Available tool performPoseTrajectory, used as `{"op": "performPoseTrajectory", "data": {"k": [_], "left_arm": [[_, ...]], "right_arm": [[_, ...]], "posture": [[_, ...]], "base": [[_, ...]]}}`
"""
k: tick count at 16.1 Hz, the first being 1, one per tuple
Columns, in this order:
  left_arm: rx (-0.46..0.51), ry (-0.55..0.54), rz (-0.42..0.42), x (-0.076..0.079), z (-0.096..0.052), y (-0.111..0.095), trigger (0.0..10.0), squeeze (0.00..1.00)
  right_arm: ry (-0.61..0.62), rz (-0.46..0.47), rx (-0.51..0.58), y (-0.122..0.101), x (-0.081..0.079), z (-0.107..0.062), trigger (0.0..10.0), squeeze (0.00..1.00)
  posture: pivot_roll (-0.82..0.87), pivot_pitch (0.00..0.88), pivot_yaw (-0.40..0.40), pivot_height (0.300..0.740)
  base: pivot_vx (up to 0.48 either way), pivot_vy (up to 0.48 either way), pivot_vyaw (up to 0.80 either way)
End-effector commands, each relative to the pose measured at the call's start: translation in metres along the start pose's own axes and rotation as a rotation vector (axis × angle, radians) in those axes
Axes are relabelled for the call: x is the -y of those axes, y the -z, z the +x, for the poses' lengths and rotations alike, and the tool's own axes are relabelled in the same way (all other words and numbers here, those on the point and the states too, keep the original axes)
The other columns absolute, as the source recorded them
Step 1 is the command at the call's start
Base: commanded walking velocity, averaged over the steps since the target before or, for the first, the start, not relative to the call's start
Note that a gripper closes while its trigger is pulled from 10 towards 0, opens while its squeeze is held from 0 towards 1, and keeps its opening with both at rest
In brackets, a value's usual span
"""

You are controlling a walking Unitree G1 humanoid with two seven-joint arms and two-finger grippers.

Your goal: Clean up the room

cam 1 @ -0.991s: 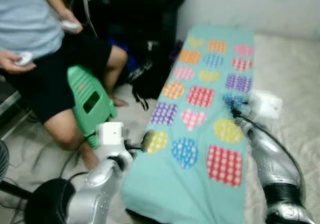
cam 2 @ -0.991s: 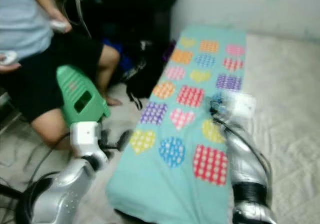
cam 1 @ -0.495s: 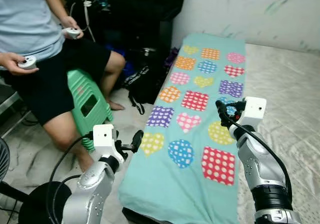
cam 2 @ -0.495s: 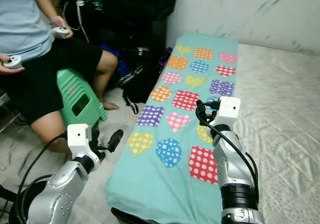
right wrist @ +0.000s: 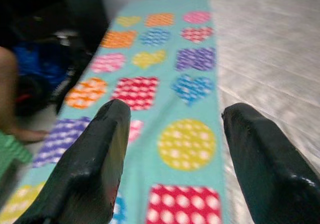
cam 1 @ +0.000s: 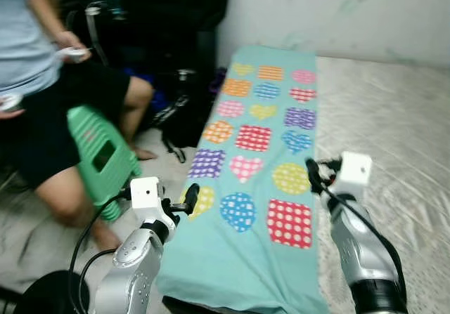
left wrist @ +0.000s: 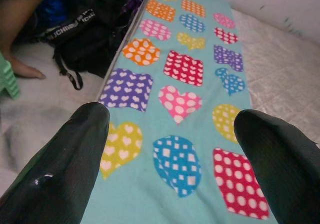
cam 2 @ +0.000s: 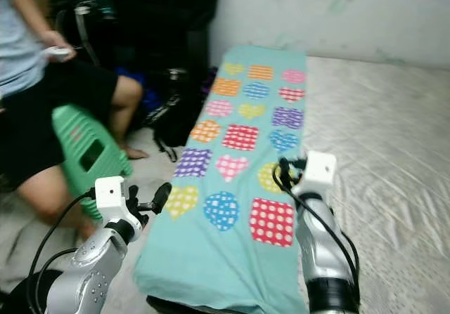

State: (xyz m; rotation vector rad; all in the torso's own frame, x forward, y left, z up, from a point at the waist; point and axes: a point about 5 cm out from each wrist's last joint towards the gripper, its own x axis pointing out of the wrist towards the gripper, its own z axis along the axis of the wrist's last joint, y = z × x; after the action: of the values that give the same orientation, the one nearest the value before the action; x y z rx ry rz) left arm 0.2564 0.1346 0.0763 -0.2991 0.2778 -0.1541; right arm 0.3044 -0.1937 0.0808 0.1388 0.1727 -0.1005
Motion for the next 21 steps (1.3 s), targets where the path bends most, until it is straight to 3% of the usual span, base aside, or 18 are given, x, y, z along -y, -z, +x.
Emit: {"op": "performPoseTrajectory", "data": {"k": [1, 7, 10, 14, 21], "left_arm": [[0.015, -0.034, 0.020, -0.007, 0.000, -0.003, 10.0, 0.00], [0.019, -0.013, 0.023, -0.003, 0.002, 0.000, 10.0, 0.00], [0.022, 0.000, 0.021, -0.002, 0.004, -0.001, 10.0, 0.00], [0.001, 0.032, 0.004, 0.007, 0.003, 0.007, 10.0, 0.00], [-0.006, 0.036, 0.009, 0.008, 0.003, 0.008, 10.0, 0.00]], "right_arm": [[0.005, -0.003, 0.042, -0.008, -0.002, -0.002, 10.0, 0.00], [0.034, -0.040, 0.038, 0.001, 0.004, -0.010, 10.0, 0.00], [0.013, -0.044, 0.056, -0.003, -0.003, -0.007, 10.0, 0.00], [0.023, -0.053, 0.056, -0.006, 0.002, -0.005, 10.0, 0.00], [0.025, -0.054, 0.054, -0.006, 0.002, -0.005, 10.0, 0.00]], "posture": [[-0.11, 0.000, 0.038, 0.740], [-0.11, 0.000, 0.035, 0.740], [-0.11, 0.000, 0.021, 0.740], [-0.12, 0.000, 0.022, 0.740], [-0.12, 0.000, 0.022, 0.740]], "base": [[0.000, 0.000, -0.77], [0.000, 0.000, -0.76], [0.000, 0.000, 0.00], [0.000, 0.000, 0.00], [-0.177, 0.000, 0.00]]}}
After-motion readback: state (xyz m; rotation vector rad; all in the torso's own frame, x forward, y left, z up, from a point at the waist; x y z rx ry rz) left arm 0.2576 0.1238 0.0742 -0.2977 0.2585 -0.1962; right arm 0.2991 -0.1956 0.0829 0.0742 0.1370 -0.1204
